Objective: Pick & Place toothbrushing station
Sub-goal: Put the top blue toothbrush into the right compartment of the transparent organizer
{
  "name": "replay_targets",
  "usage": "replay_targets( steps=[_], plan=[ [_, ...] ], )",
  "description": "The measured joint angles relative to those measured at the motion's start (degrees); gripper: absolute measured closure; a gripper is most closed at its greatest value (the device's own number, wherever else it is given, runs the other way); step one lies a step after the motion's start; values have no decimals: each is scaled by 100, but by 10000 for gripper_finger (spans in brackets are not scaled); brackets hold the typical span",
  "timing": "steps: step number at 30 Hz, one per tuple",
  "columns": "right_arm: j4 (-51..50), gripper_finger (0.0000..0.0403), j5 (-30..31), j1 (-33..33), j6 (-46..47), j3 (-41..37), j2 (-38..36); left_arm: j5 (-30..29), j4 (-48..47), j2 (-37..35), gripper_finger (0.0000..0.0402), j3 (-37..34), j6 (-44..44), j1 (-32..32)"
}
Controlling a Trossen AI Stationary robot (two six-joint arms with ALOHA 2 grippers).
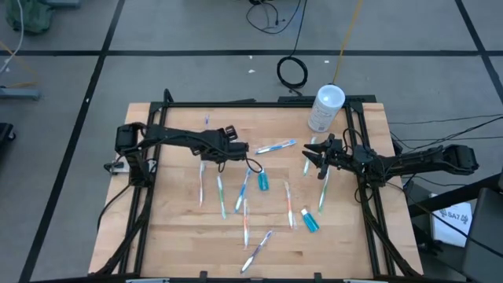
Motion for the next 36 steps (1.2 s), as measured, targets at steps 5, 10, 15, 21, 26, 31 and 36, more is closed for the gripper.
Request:
replay_targets(
  steps=[5, 10, 15, 21, 26, 31, 36],
  plan=[
    [-61, 273, 1, 0, -7, -2, 0, 571, -252, -236, 246, 529, -953, -144],
    [-228, 273, -3, 0, 0, -1, 15, 1385, -152, -686, 263, 954, -2285, -244],
    [-297, 273, -12, 0, 2, -1, 43, 2214, 91, -1442, 270, 998, -3752, -253],
    [-278, 273, -15, 0, 2, -2, 98, 2813, 254, -2338, 270, 995, -5728, -253],
    [-298, 273, -15, 0, 3, 0, 101, 2900, 642, -3008, 270, 678, -6188, -300],
    [-304, 273, -17, 0, 7, -2, 101, 3063, 2292, -3871, 270, -580, -6091, -366],
    [-324, 273, -17, 0, 4, 0, 103, 3205, 4138, -4515, 270, -2100, -6652, -506]
  ],
)
